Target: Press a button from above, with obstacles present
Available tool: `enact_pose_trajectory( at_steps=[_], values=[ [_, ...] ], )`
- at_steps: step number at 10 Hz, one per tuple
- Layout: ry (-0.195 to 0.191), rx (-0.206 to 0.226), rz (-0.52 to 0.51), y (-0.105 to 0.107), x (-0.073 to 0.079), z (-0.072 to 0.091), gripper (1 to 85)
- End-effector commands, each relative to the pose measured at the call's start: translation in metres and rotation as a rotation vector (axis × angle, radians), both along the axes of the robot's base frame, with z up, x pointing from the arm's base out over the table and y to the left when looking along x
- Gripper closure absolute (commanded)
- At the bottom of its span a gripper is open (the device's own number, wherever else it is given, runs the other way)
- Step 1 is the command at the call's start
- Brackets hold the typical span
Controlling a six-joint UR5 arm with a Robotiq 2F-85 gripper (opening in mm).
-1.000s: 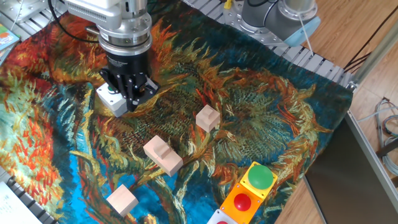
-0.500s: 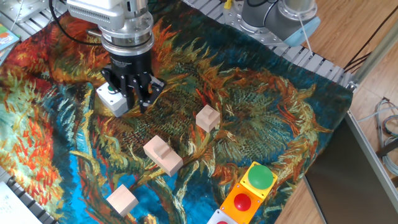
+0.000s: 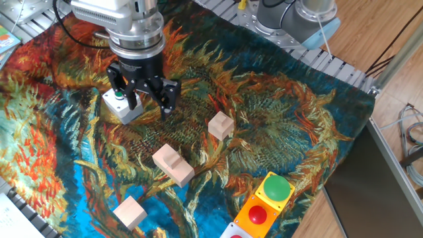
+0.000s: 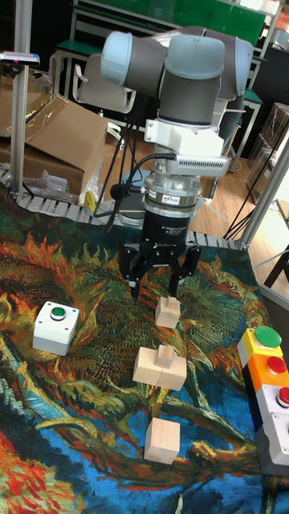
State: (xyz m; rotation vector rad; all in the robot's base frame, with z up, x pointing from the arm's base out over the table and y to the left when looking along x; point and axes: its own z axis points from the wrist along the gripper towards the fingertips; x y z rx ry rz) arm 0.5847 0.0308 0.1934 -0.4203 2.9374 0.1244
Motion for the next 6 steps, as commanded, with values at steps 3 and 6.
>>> enact_pose_trajectory(
  at_steps=[3,6],
  values=[
    [0.063,0.011,0.001,0.002,-0.016,0.000,21.0],
    [0.118,-0.034,0.043,-0.014,-0.032,-0.007,23.0]
  ],
)
